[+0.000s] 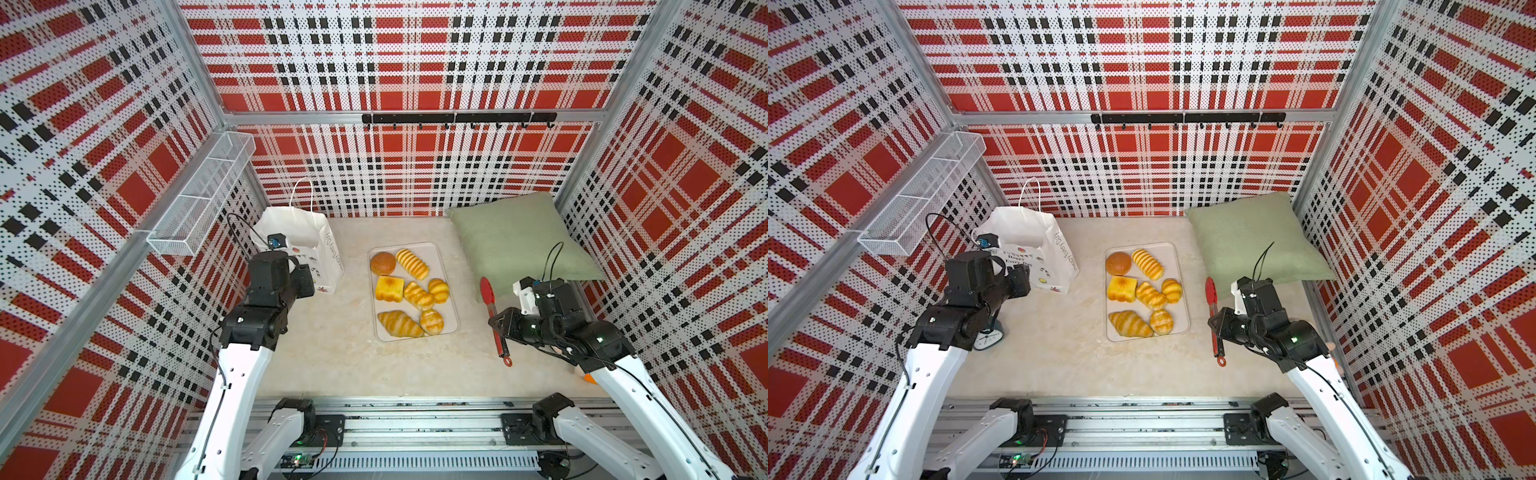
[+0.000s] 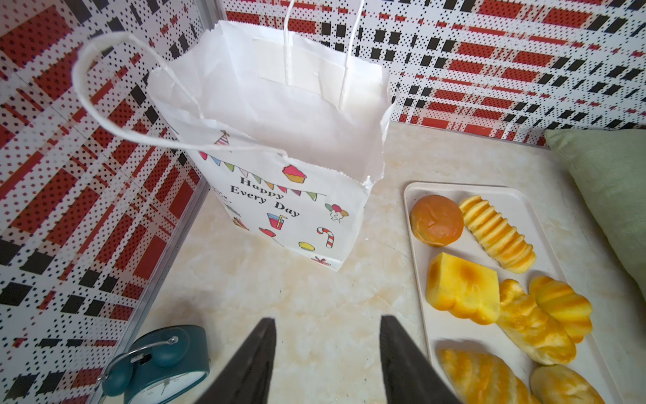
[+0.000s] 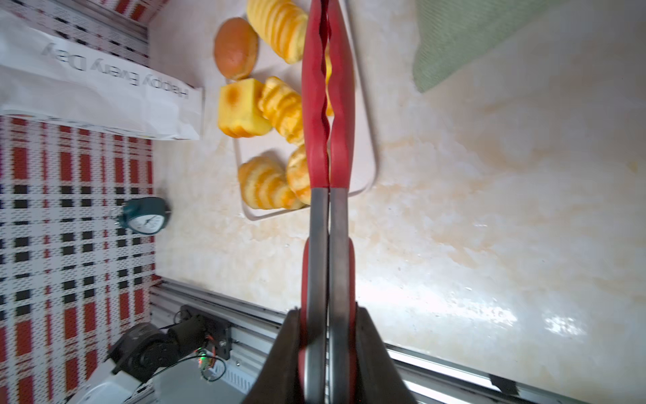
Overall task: Pack bread into a paper bag
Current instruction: Pick up the clamp from the center of the board.
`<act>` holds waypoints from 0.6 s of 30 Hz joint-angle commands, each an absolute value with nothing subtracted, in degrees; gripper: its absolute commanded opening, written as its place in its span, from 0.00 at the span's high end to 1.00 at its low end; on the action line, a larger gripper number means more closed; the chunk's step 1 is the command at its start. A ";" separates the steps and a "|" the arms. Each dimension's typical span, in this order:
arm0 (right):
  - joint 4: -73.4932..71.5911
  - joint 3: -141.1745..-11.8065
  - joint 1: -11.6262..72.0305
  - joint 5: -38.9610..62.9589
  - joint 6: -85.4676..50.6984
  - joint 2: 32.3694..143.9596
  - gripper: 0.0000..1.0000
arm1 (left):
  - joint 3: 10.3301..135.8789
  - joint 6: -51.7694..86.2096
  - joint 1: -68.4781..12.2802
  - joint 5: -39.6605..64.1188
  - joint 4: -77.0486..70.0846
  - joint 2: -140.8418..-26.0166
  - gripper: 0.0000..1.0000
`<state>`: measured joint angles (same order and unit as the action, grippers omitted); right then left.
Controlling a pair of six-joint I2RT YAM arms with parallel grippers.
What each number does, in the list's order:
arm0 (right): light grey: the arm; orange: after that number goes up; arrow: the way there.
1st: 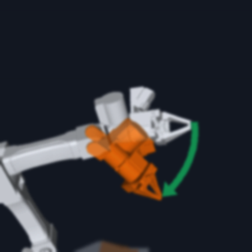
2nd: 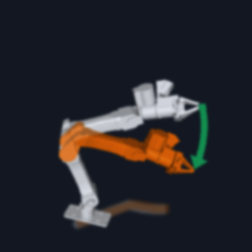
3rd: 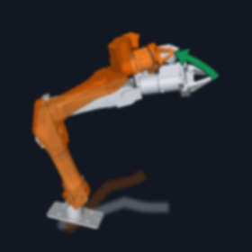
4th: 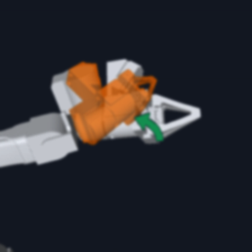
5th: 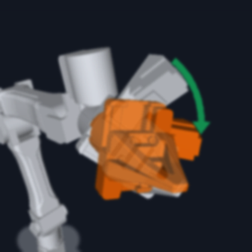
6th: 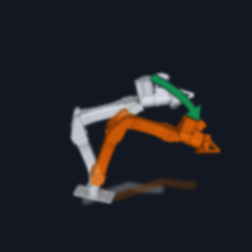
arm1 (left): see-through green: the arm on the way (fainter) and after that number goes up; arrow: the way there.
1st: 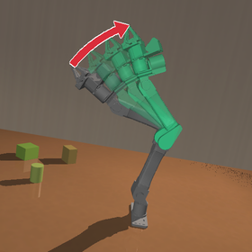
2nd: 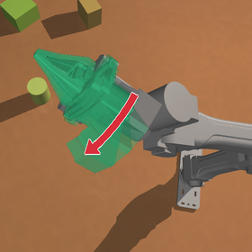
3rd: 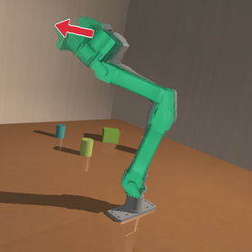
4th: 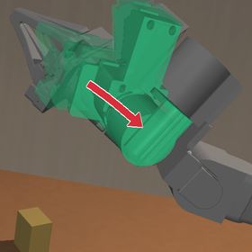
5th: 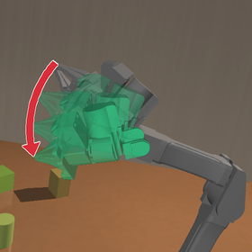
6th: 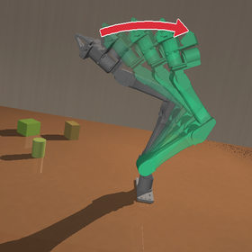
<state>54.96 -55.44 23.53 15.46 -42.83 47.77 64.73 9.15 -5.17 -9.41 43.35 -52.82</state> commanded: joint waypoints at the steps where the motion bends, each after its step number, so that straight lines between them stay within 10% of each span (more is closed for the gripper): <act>1: 51.68 -59.21 25.99 18.61 -43.68 51.44 0.97 | 69.29 9.04 -6.87 -11.76 42.47 -50.90 0.48; 8: 51.68 -68.29 26.54 18.61 -43.68 58.40 0.97 | 79.78 9.27 -12.23 -15.03 43.21 -47.35 0.42; 14: 51.68 -76.10 26.79 18.61 -43.68 67.25 0.97 | 75.25 10.43 -16.85 23.46 28.80 -49.14 0.34; 15: 13.23 -77.04 26.87 39.92 -38.71 68.17 0.98 | 72.34 12.95 -17.11 29.55 23.97 -49.96 0.34; 18: 6.94 -79.97 27.80 43.47 -38.81 69.85 0.98 | 62.99 24.56 -18.29 42.82 3.65 -52.37 0.36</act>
